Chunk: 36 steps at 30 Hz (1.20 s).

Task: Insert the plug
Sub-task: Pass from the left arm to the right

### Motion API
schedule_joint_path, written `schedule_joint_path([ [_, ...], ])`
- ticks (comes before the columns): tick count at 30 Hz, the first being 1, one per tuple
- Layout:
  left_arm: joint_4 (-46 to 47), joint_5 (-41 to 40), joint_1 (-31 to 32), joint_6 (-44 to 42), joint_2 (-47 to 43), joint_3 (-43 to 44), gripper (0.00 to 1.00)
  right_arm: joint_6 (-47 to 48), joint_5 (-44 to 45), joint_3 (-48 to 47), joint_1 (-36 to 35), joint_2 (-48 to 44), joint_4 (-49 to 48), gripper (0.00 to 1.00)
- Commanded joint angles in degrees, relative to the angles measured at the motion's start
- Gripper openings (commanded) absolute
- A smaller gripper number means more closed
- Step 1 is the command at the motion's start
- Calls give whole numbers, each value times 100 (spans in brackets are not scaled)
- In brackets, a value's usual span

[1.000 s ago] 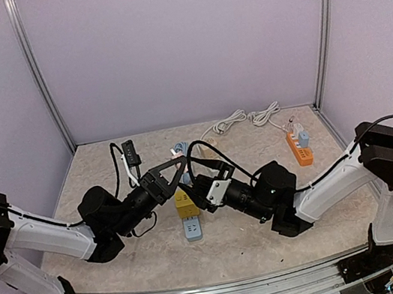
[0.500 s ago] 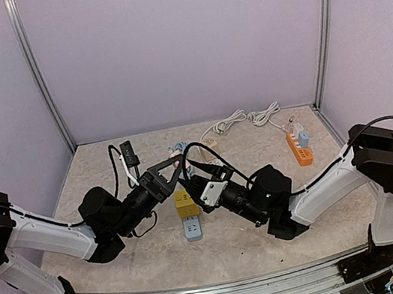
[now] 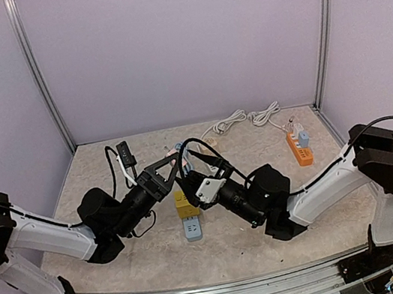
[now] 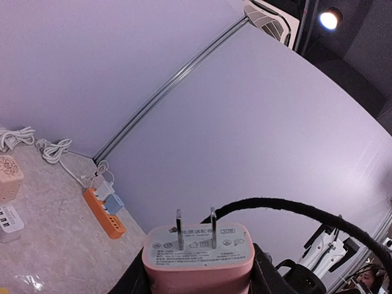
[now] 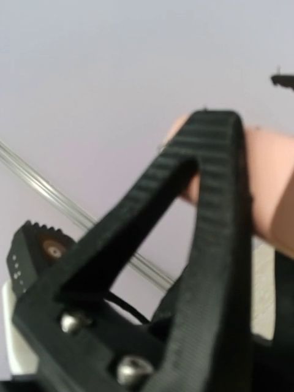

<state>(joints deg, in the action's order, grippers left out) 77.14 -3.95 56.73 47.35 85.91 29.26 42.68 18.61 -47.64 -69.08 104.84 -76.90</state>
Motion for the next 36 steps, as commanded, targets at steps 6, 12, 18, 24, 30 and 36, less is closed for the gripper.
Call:
schedule_joint_path([
  [6, 407, 934, 25, -654, -209, 56, 23, -972, -88, -18, -132, -771, -1191, 67],
  [12, 389, 924, -93, -622, -353, 24, 22, -1488, -749, 241, -132, -1541, -185, 64],
  [18, 404, 991, -81, -436, -130, 176, 23, -1558, -958, 23, -132, -1360, 115, 59],
  [24, 407, 1039, -73, -392, -102, 267, 23, -1450, -859, 12, -132, -978, -200, 60],
  [30, 406, 1006, -87, -455, -307, 203, 23, -1381, -575, 473, -132, -1104, -758, 62],
  [36, 406, 1015, -114, -466, -411, 215, 23, -1333, -602, 703, -133, -1199, -583, 62],
])
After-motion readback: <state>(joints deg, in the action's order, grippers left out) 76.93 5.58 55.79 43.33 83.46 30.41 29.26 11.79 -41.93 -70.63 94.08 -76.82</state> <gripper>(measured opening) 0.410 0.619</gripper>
